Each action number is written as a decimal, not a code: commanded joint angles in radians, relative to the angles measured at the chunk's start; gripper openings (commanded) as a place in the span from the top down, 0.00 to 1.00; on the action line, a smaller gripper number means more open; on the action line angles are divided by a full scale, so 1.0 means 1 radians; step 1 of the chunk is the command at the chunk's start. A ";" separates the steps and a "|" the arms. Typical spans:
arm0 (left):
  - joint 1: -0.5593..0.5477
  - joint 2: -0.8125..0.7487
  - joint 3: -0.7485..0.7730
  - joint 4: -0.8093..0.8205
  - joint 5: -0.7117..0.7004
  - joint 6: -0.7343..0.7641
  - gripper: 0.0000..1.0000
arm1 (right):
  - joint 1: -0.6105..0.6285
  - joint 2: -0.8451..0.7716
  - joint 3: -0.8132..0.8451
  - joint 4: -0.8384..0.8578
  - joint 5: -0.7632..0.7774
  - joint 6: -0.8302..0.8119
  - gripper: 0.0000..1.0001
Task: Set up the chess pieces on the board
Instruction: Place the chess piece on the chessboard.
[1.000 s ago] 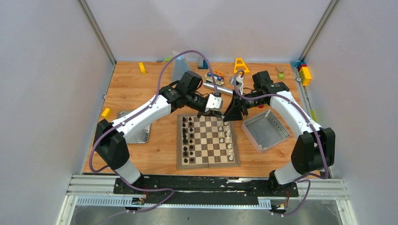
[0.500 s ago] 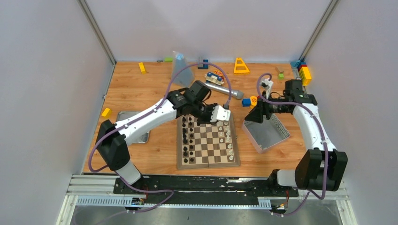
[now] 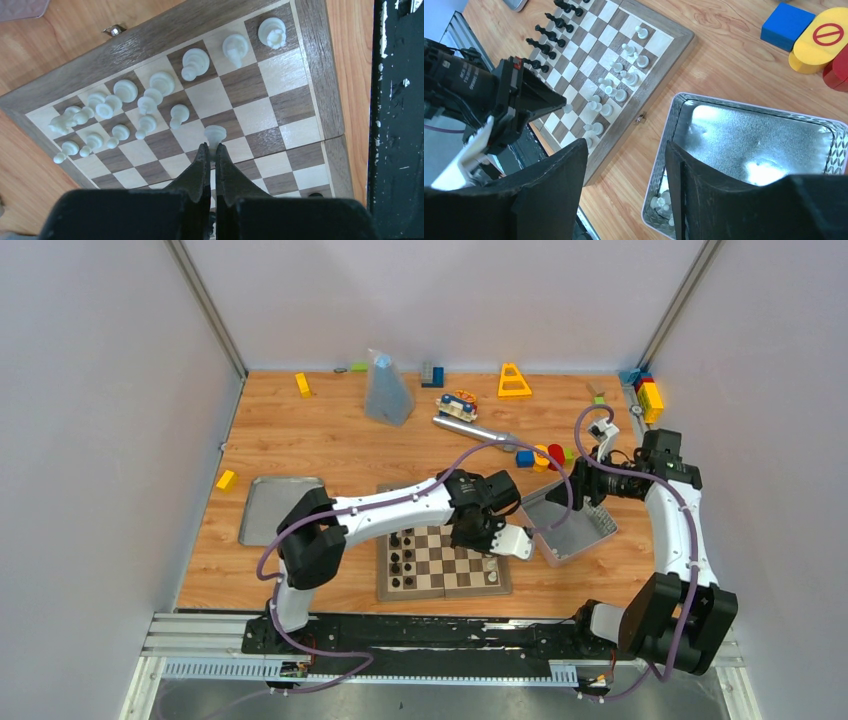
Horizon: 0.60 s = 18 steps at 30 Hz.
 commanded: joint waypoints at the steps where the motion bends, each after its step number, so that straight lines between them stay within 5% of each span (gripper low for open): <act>1: -0.029 0.040 0.091 -0.049 -0.074 -0.065 1.00 | -0.011 -0.022 -0.008 0.027 -0.016 -0.021 0.41; 18: -0.088 0.173 0.210 -0.115 -0.155 -0.108 0.95 | -0.017 -0.024 -0.029 0.026 -0.031 -0.034 0.41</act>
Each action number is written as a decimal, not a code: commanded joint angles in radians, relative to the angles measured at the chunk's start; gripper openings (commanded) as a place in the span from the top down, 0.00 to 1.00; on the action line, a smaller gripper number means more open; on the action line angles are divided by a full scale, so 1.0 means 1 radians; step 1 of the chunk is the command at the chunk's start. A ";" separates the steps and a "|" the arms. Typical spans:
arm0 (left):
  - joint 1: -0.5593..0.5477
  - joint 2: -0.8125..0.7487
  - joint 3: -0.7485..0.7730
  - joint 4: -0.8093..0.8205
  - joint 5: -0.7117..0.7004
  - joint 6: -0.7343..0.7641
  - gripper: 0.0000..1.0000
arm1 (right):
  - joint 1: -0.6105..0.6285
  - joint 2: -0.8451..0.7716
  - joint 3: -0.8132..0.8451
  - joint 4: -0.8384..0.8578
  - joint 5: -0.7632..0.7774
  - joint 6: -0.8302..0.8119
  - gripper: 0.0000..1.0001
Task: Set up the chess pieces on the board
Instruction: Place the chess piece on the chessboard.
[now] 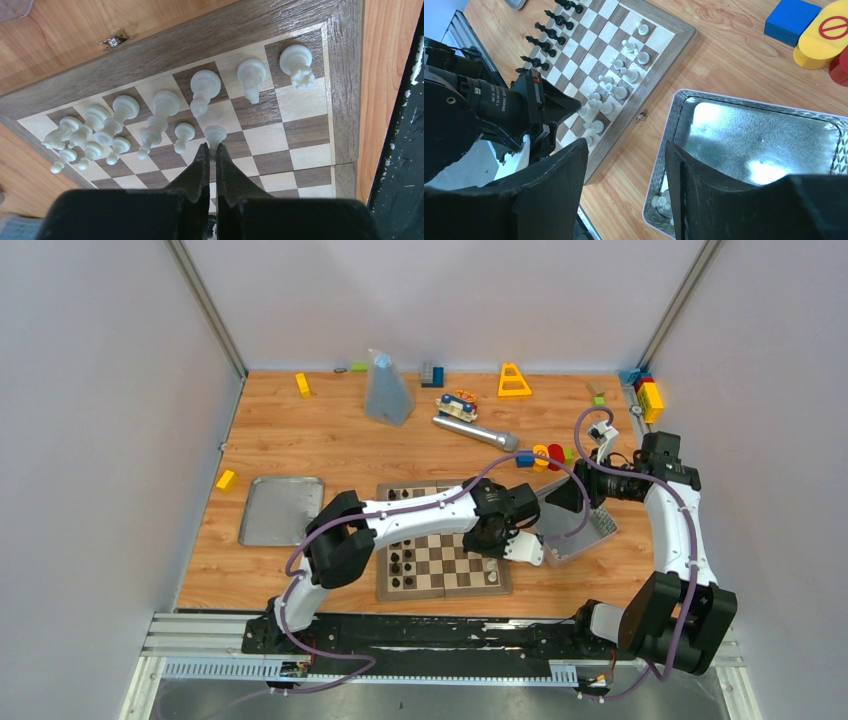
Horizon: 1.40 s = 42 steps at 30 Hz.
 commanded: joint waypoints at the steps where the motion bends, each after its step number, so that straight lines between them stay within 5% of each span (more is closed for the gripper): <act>1: -0.021 0.015 0.054 -0.035 -0.017 -0.015 0.94 | -0.006 -0.024 -0.007 0.026 -0.029 -0.025 0.41; 22: -0.042 0.080 0.116 -0.083 -0.055 -0.016 0.83 | -0.008 -0.026 -0.012 0.023 -0.029 -0.029 0.42; 31: -0.042 0.082 0.128 -0.084 -0.067 -0.031 0.64 | -0.009 -0.025 -0.012 0.019 -0.030 -0.033 0.42; 42: -0.041 -0.009 0.126 -0.072 -0.051 -0.042 0.58 | -0.050 0.006 0.009 0.074 0.062 0.026 0.42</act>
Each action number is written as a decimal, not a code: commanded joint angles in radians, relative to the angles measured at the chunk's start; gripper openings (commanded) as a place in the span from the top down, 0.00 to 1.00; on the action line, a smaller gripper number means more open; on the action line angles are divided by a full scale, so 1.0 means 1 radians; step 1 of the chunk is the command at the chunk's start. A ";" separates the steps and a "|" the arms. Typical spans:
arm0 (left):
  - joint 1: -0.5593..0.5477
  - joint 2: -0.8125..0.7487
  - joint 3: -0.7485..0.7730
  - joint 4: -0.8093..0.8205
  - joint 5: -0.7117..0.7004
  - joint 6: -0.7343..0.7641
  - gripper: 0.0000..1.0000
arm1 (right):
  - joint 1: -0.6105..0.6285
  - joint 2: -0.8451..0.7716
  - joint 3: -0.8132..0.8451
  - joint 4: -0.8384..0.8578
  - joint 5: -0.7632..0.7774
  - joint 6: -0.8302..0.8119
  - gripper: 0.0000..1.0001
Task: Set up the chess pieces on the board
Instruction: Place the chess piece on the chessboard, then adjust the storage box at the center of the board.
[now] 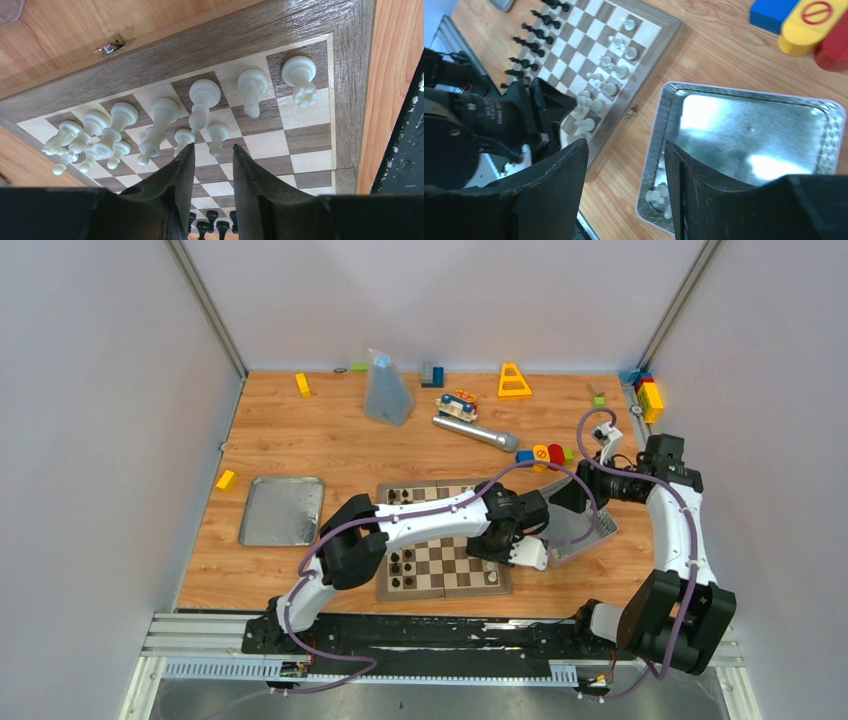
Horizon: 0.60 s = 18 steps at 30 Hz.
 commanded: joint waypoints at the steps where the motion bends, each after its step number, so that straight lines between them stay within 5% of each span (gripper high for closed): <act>1: -0.006 -0.119 0.025 0.010 0.016 -0.022 0.58 | -0.034 0.016 0.027 0.088 0.076 0.040 0.42; 18: 0.089 -0.456 -0.115 0.088 0.072 -0.041 0.44 | 0.018 0.365 0.063 0.301 0.737 0.019 0.61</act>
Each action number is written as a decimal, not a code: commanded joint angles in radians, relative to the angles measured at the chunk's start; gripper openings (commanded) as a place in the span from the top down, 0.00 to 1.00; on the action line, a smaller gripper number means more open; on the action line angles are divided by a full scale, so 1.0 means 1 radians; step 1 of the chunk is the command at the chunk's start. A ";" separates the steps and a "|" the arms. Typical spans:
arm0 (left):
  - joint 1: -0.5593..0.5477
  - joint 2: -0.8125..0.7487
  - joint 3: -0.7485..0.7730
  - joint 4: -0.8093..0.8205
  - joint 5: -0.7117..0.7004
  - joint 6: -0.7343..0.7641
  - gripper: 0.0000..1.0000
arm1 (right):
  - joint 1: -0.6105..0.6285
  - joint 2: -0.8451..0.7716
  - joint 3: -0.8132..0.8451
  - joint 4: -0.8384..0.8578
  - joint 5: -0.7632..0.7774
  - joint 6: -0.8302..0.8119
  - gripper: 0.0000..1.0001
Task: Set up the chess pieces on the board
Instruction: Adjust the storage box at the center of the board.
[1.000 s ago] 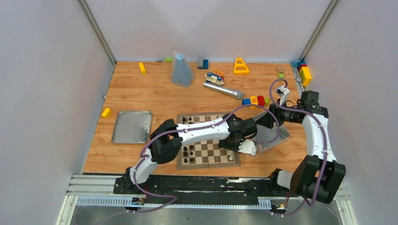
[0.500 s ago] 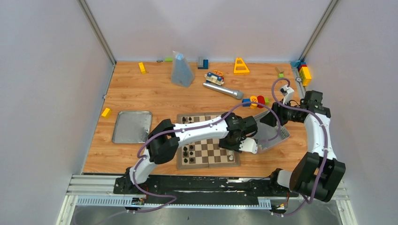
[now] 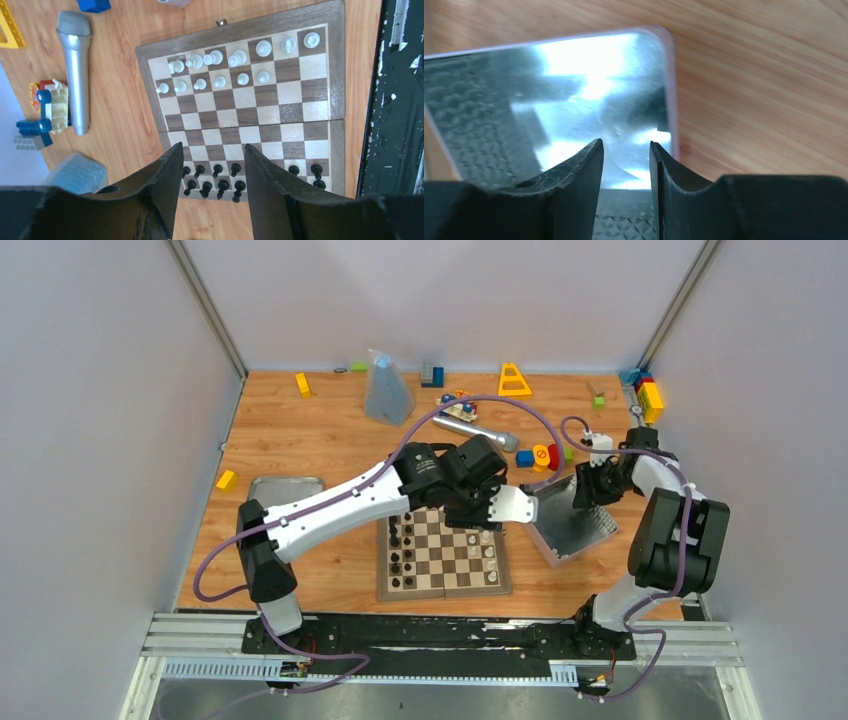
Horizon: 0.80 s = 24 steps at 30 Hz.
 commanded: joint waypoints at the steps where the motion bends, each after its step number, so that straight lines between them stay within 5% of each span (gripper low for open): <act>1: 0.014 -0.036 -0.051 0.028 -0.005 -0.014 0.44 | -0.005 -0.036 0.005 0.051 0.242 -0.036 0.62; 13: 0.054 -0.118 -0.145 0.055 -0.036 0.002 0.43 | -0.114 -0.233 -0.173 -0.082 0.493 -0.065 0.71; 24: 0.113 -0.160 -0.172 0.063 -0.037 -0.005 0.43 | 0.058 -0.279 -0.154 -0.331 0.201 -0.054 0.73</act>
